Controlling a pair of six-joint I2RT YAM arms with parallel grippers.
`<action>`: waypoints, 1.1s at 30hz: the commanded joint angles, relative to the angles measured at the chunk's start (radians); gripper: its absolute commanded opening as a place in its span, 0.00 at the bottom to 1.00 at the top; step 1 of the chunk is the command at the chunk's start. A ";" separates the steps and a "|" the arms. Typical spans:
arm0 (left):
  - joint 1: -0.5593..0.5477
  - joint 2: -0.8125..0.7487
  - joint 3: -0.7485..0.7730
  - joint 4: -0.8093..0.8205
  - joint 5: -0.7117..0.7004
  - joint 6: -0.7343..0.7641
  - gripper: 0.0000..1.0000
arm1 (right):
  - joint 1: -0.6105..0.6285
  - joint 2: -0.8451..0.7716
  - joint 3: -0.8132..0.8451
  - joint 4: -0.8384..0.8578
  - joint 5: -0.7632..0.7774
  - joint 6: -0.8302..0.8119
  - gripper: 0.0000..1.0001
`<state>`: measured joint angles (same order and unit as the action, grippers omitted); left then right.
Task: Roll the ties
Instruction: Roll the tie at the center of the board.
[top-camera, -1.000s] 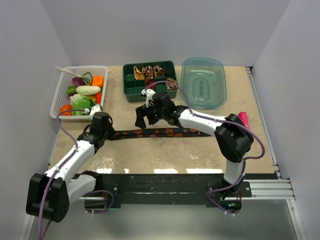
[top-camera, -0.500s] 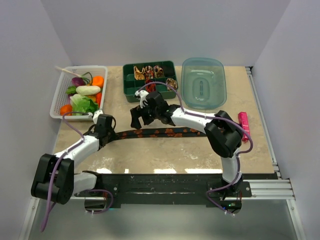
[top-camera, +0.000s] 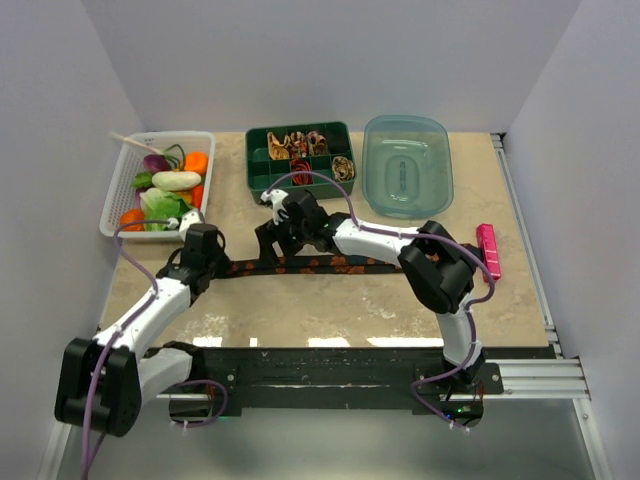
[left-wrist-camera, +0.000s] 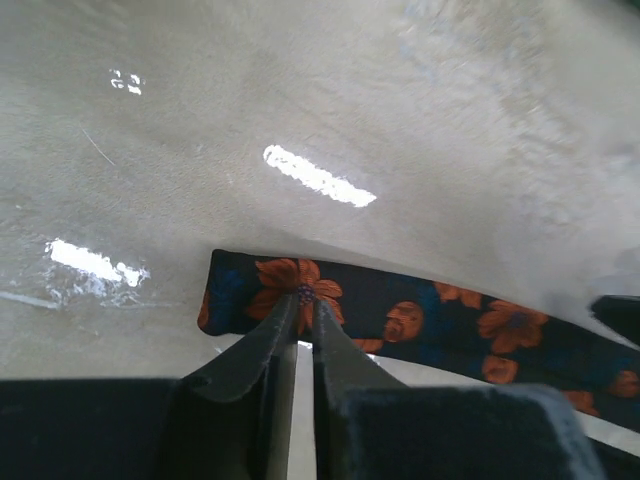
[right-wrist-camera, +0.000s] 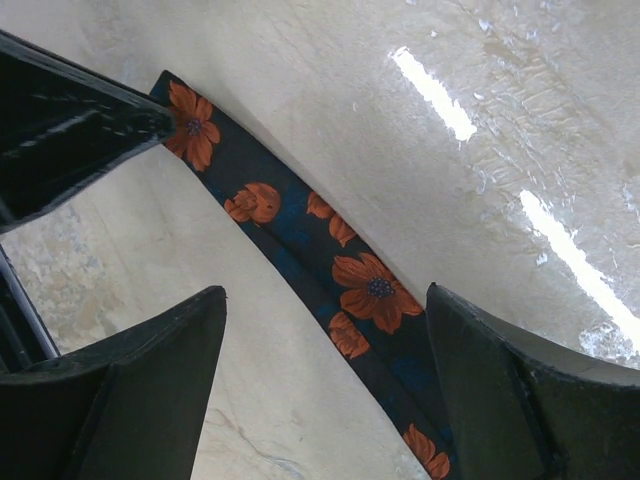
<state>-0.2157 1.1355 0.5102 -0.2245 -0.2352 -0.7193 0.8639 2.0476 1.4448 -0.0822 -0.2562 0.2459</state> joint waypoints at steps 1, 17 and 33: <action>0.015 -0.138 0.024 -0.045 -0.024 -0.002 0.28 | 0.024 -0.012 0.065 0.030 -0.003 -0.013 0.82; 0.251 -0.142 -0.169 0.151 0.305 -0.078 0.62 | 0.067 0.161 0.227 0.032 -0.035 0.009 0.02; 0.274 -0.085 -0.239 0.297 0.327 -0.095 0.51 | 0.113 0.223 0.269 0.065 -0.044 0.027 0.01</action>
<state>0.0505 1.0473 0.2825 0.0174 0.0834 -0.8024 0.9596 2.2395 1.6558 -0.0486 -0.2813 0.2584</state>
